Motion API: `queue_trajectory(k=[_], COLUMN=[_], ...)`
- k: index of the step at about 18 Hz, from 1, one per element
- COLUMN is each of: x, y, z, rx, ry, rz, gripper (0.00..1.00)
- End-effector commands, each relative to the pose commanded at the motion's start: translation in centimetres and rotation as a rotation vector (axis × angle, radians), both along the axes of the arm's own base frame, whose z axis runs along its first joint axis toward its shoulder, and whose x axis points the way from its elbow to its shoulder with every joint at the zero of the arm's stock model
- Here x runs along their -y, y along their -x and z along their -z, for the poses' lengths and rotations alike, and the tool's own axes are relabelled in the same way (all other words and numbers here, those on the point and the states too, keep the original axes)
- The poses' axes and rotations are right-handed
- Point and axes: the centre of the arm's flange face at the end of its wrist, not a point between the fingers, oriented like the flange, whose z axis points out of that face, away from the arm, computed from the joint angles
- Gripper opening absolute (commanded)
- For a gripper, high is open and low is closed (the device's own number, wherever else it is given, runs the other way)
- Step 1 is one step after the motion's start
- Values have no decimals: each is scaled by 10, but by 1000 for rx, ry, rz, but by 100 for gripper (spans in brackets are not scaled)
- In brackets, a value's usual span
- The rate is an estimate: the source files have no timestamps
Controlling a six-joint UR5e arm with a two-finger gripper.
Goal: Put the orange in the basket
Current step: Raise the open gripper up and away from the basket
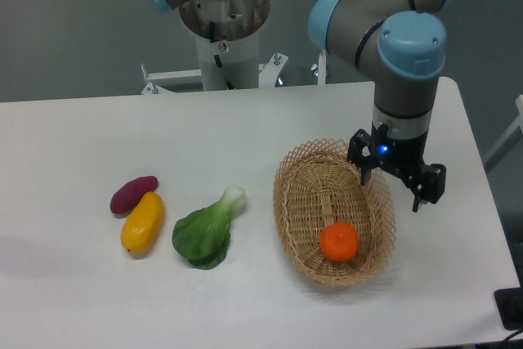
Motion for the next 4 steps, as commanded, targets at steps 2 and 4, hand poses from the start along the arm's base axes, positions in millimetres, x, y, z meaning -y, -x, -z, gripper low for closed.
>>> queue_trajectory(k=[2,4], x=[1,1], y=[0,0], z=[-2,0], rx=[-3,1], ry=[-1,-1], rz=[-2,-1], gripper=[100,100])
